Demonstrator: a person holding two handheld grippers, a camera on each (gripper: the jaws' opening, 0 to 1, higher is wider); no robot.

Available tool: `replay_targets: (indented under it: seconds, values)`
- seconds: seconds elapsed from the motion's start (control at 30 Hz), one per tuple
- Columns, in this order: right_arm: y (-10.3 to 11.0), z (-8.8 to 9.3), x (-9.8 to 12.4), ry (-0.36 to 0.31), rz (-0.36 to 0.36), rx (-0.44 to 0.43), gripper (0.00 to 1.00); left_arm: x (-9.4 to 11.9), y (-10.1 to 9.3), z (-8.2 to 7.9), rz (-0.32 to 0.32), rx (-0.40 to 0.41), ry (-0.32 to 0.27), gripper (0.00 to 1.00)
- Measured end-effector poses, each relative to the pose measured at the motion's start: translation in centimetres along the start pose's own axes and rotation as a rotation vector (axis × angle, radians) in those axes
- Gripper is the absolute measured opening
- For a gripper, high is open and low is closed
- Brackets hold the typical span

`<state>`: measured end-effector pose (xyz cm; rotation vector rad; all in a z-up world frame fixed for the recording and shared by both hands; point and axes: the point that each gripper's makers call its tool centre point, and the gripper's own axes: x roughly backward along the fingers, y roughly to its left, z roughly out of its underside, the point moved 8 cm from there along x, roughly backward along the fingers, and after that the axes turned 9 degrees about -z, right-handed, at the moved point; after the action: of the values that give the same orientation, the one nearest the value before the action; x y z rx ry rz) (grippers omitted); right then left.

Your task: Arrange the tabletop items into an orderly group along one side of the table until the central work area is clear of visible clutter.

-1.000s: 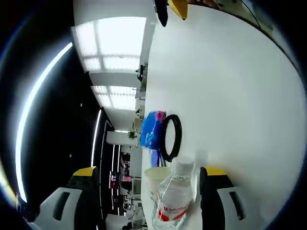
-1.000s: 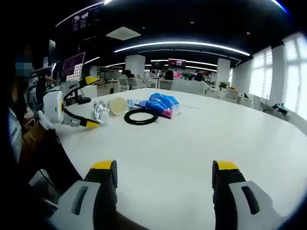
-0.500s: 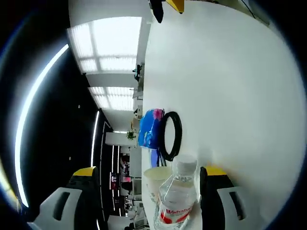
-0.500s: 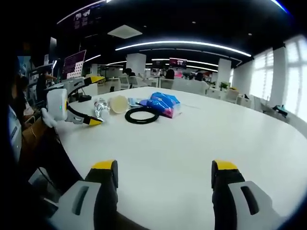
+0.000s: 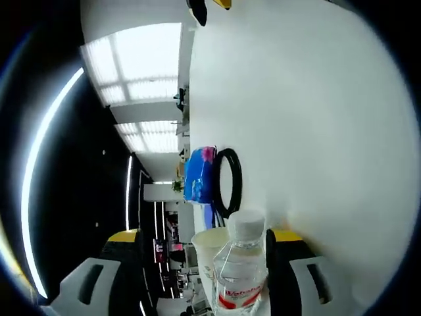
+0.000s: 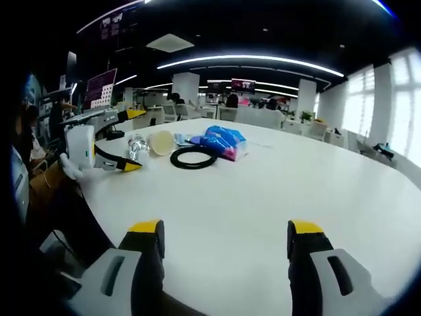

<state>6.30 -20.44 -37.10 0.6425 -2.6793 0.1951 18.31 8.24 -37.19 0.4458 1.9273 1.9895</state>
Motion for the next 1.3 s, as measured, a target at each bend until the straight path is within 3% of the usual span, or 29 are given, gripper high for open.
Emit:
replay_targets:
  seconds: [0.1, 0.3, 0.5, 0.87, 1.03, 1.2, 1.3]
  values:
    - [0.0, -0.2, 0.2, -0.007, 0.003, 0.003, 0.73, 0.0, 0.1, -0.1, -0.012, -0.002, -0.005, 0.75]
    - [-0.2, -0.1, 0.5, -0.008, 0.011, -0.004, 0.71, -0.1, -0.3, -0.1, 0.024, 0.007, -0.011, 0.67]
    - [-0.2, 0.0, 0.6, -0.001, 0.015, -0.007, 0.70, -0.1, -0.9, -0.8, 0.048, -0.072, -0.069, 0.56]
    - [-0.3, 0.4, 0.8, 0.020, 0.024, 0.002, 0.69, -0.4, -1.7, -0.8, 0.093, -0.114, -0.057, 0.42]
    - [-0.1, 0.2, 0.7, 0.017, 0.016, 0.014, 0.70, -0.4, -1.8, -0.6, 0.098, -0.101, -0.064, 0.41]
    - [0.1, 0.4, 0.3, 0.035, 0.005, 0.021, 0.69, -0.5, -2.4, -0.6, 0.123, -0.113, -0.055, 0.30]
    - [0.1, 0.5, 0.3, 0.037, 0.000, 0.017, 0.69, -0.5, -2.5, -0.4, 0.126, -0.105, -0.053, 0.28]
